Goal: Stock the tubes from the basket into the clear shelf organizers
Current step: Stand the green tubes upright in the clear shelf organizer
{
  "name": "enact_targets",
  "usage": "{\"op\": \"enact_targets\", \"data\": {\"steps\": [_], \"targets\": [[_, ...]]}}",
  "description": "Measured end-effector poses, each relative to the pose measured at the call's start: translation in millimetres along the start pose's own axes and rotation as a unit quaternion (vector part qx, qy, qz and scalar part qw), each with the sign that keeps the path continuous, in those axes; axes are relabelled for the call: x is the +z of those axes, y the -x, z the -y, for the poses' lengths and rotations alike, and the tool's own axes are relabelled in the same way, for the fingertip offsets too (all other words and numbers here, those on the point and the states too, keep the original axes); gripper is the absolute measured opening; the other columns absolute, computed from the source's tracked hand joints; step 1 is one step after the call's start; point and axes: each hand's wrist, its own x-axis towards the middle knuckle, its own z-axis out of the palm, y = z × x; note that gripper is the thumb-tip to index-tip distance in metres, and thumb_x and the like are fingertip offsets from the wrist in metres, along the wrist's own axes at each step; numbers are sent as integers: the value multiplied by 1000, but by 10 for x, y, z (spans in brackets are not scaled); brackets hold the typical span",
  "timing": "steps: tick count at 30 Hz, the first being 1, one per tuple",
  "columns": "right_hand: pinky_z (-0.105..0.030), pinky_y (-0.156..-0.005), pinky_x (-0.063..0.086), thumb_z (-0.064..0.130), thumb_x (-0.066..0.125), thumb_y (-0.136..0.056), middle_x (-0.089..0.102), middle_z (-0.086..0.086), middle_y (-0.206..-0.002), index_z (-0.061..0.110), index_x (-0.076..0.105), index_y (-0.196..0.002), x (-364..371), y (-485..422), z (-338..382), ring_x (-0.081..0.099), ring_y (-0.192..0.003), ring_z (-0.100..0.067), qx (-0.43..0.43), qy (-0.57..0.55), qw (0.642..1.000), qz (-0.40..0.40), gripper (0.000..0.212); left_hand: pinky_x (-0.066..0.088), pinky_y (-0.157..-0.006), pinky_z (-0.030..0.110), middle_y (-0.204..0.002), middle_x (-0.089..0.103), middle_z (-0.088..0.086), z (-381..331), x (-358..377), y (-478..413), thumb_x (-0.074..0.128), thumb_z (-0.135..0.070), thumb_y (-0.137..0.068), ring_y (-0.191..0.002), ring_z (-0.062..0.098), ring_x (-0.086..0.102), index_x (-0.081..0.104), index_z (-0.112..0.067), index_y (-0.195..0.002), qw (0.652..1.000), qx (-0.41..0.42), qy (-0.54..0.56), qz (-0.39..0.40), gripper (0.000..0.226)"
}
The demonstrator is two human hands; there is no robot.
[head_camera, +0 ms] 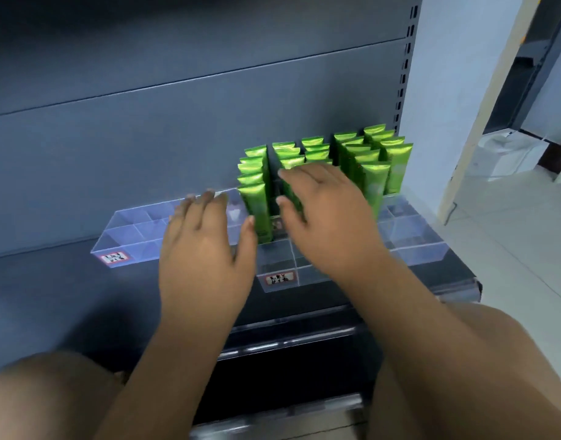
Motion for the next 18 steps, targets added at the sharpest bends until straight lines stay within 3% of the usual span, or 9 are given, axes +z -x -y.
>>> {"op": "enact_targets", "data": {"steps": [3,8,13,18], "targets": [[-42,-110,41,40,45,-100,58,-1,-139,16,55,-140,104,154,551,48,-133,-24,-31,-51,997,57,48,31,-119,50,-149,53,13,361,-320,286,47,-47,-100,-148,34,34,56,-4,-139,998,-21,-40,-32,58],[-39,-123,26,47,34,-104,36,-1,-161,17,35,-156,276,275,1455,28,-150,-20,-90,-96,983,126,60,29,-119,56,-156,44,13,1004,-1007,720,44,-51,-99,-150,34,29,47,-6,-147,980,-132,-124,-80,66],[-42,-124,22,49,25,-102,30,-2,-164,15,30,-157,510,546,2592,23,-153,-21,-187,-153,952,189,65,26,-120,54,-159,41,11,1713,-1612,1305,40,-57,-97,-151,33,28,45,-10,-149,943,-238,-223,-61,71],[-43,-119,32,45,34,-104,32,-2,-162,16,34,-155,796,951,3787,25,-152,-22,-264,-223,913,216,59,27,-120,54,-159,41,10,2322,-2175,2199,32,-60,-97,-151,33,28,45,-9,-149,894,-338,-290,-52,74]]}}
